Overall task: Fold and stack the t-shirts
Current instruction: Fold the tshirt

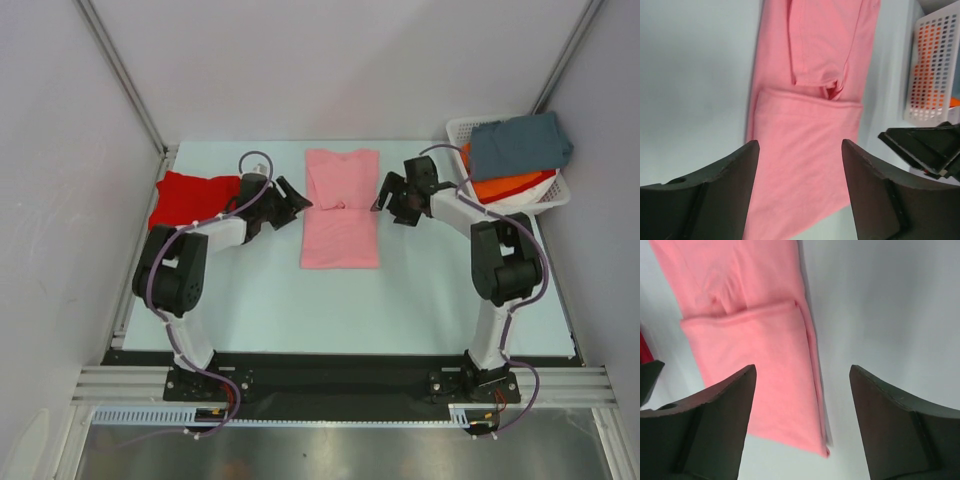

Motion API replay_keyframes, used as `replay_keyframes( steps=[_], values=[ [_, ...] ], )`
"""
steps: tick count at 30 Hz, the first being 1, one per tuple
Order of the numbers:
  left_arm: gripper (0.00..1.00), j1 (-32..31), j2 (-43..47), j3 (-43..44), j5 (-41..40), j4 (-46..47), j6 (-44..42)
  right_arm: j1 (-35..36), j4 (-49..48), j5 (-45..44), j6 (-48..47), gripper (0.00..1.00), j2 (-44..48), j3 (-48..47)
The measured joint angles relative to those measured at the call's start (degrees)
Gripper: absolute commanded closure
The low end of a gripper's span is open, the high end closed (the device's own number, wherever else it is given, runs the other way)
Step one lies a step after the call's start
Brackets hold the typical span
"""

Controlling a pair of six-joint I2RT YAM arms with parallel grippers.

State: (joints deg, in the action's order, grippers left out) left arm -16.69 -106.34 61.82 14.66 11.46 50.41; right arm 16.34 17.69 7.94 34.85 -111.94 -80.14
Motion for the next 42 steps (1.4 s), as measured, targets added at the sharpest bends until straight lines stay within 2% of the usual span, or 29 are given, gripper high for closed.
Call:
replay_keyframes(
  steps=[7, 9, 12, 17, 21, 29, 30, 34, 37, 38, 40, 42],
  values=[
    [0.28, -0.6, 14.5, -13.6, -2.4, -2.3, -4.4, 0.9, -7.3, 3.7, -0.4, 0.41, 14.9, 20.6],
    [0.31, -1.6, 16.9, -16.7, -2.6, -2.2, -5.3, 1.7, -8.8, 5.0, -0.4, 0.48, 16.2, 23.8],
    [0.33, -3.2, 17.9, -20.6, -2.5, -2.2, -6.0, 3.0, -9.9, 6.5, -0.4, 0.54, 15.9, 26.6],
    [0.34, -4.3, 17.7, -24.0, -2.4, -2.4, -6.6, 4.7, -11.2, 8.0, -0.4, 0.55, 15.3, 28.8],
    [0.39, -4.7, 16.4, -24.1, -2.4, -1.6, -7.0, 5.7, -12.3, 8.0, -0.3, 0.58, 15.2, 30.2],
    [0.41, -5.7, 14.5, -24.6, -1.8, 1.4, -7.0, 5.8, -13.0, 7.4, 0.0, 0.60, 15.1, 31.0],
    [0.41, -5.7, 14.5, -24.6, -1.8, 1.5, -7.0, 5.8, -13.5, 7.4, 0.1, 0.65, 15.1, 31.3],
    [0.46, -5.9, 14.3, -24.6, -1.8, 1.6, -7.0, 5.6, -14.4, 7.6, 0.2, 0.75, 14.8, 31.7],
    [0.50, -6.0, 14.0, -24.6, -1.9, 1.7, -7.0, 5.6, -15.2, 7.9, 0.2, 0.88, 14.3, 32.0],
    [0.50, -6.1, 14.0, -24.7, -1.8, 1.7, -7.0, 5.6, -15.5, 8.2, 0.4, 0.96, 14.0, 32.0],
    [0.50, -6.2, 14.0, -24.8, -1.8, 1.8, -7.0, 5.6, -15.9, 8.5, 0.5, 1.00, 13.9, 32.0],
    [0.51, -6.3, 14.0, -25.1, -1.9, 2.3, -7.0, 5.6, -16.1, 8.5, 0.6, 1.00, 13.9, 32.3]
  ],
)
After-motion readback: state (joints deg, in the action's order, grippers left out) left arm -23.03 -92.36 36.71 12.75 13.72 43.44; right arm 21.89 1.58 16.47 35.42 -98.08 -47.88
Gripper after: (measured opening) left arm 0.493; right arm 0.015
